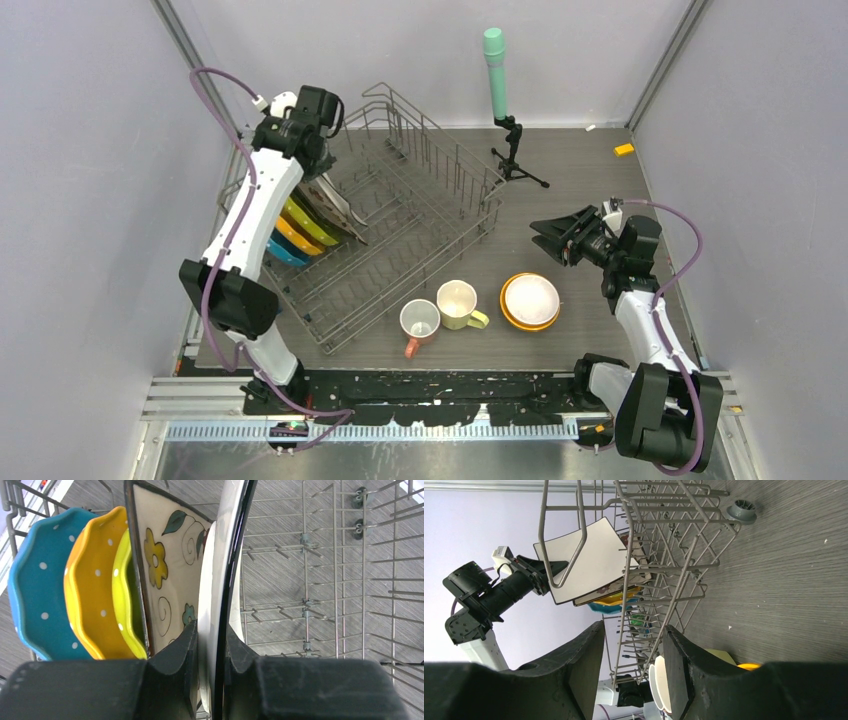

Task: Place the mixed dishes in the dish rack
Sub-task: Insert the plate into the dish rack.

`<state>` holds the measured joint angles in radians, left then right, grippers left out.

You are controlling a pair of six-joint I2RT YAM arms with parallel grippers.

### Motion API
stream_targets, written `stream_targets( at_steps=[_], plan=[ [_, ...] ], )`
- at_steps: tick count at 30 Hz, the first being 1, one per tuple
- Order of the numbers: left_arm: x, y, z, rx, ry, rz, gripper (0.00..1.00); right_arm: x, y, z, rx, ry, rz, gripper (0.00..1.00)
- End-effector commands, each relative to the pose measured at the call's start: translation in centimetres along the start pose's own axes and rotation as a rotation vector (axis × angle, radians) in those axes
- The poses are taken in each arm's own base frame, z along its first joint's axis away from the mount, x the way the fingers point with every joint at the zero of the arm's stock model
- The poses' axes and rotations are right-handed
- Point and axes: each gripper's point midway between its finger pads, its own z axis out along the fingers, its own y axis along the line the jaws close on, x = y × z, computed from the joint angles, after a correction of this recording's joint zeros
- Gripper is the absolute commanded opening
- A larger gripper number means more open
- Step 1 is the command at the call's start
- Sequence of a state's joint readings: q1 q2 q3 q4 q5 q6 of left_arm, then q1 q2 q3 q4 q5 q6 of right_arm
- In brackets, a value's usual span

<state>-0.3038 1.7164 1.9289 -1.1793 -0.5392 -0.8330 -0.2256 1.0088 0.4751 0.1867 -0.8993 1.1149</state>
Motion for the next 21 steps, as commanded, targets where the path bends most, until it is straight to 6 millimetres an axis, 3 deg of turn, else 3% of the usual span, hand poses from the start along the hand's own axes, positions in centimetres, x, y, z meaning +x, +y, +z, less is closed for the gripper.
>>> stream_targets(
  at_steps=[1, 6, 12, 18, 21],
  plan=[
    [-3.4, -1.7, -0.2, 0.065, -0.117, -0.115, 0.0, -0.6, 1.5, 0.1, -0.037, -0.012, -0.068, 0.52],
    [-1.6, -2.7, 1.8, 0.077, -0.044, -0.084, 0.0, -0.6, 1.4, 0.1, -0.025, -0.007, -0.071, 0.52],
    [-0.2, -2.2, 3.2, 0.067, -0.006, -0.078, 0.06, -0.6, 1.2, 0.1, -0.012, -0.003, -0.072, 0.52],
    [0.4, -2.8, 3.5, 0.107, 0.035, -0.04, 0.22, -0.7, 1.3, 0.2, -0.009, 0.001, -0.072, 0.52],
    [0.3, -3.1, 3.1, 0.129, 0.039, -0.022, 0.4, -0.6, 1.3, 0.2, -0.007, 0.006, -0.07, 0.52]
  ],
)
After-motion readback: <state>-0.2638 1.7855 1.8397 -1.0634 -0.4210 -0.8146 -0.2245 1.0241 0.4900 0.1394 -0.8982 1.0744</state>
